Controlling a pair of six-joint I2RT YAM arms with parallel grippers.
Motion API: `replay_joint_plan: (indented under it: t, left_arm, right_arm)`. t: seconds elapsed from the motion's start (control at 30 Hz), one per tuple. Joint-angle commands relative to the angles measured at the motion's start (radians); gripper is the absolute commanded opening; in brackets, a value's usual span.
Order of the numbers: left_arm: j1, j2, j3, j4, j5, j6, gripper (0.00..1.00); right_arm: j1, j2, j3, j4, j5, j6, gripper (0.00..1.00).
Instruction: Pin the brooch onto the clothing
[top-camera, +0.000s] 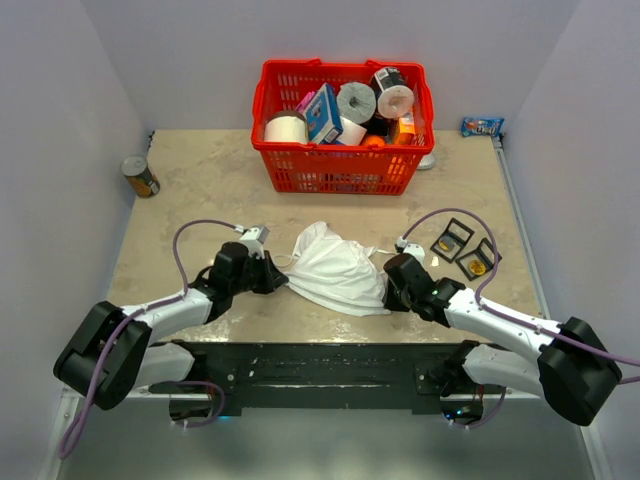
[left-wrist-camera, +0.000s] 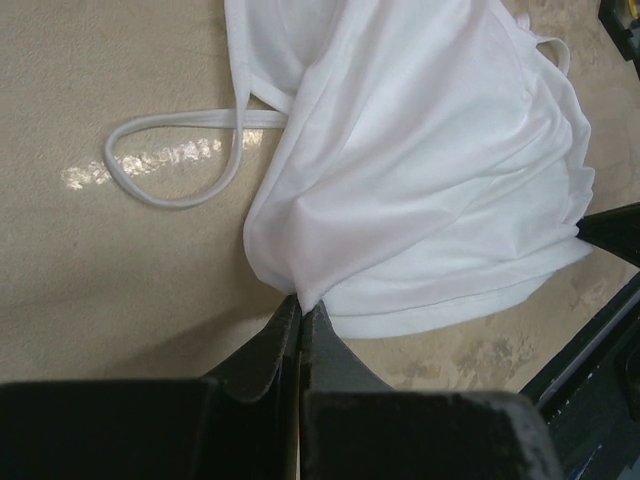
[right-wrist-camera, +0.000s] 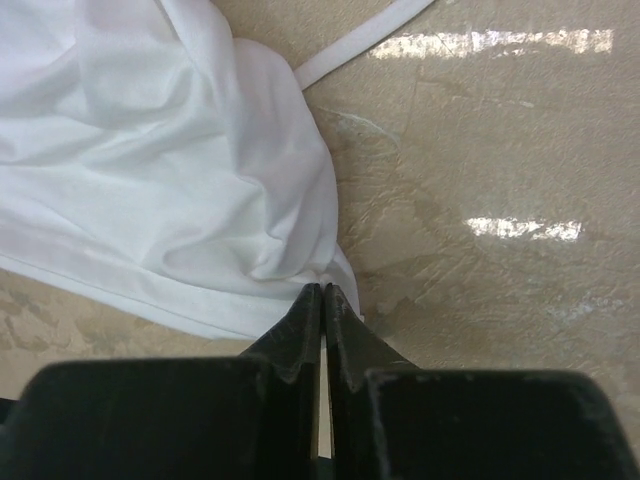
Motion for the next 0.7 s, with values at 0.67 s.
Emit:
replay_joint_plan:
  t: [0.67]
  left_arm:
    - [0.218, -0.166, 0.874, -0.462, 0.067, 0.288, 0.0]
  right_arm:
    - [0.001, -0.105, 0.866, -0.211, 0.491, -0.326, 0.0]
